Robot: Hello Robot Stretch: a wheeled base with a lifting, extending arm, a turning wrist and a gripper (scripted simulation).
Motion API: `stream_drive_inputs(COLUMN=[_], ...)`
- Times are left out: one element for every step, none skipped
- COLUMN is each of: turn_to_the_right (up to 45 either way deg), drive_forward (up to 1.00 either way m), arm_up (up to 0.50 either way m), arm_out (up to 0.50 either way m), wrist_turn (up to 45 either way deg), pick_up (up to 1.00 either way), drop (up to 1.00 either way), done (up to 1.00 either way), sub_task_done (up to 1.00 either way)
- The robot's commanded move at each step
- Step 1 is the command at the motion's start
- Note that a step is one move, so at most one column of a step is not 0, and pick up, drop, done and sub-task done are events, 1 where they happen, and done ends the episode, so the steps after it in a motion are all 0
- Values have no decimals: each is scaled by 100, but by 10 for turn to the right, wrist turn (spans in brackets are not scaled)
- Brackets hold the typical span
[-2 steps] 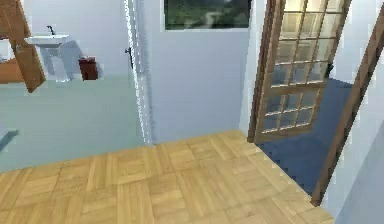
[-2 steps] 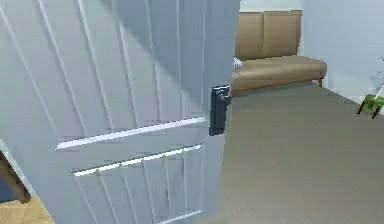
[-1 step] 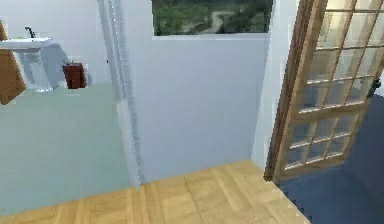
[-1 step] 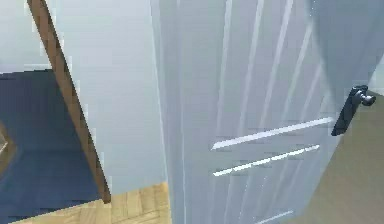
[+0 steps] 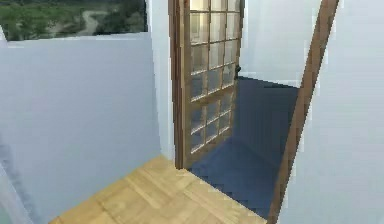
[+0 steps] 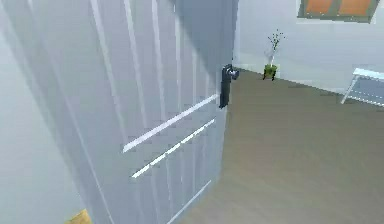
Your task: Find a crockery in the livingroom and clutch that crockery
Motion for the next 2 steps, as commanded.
stream_drive_inputs(turn_to_the_right=[0,30], drive_forward=[100,0], arm_up=[0,0], arm_out=[0,0], wrist_turn=[0,0], pick_up=[0,0], drop=[0,0], done=[0,0], sub_task_done=[0,0])
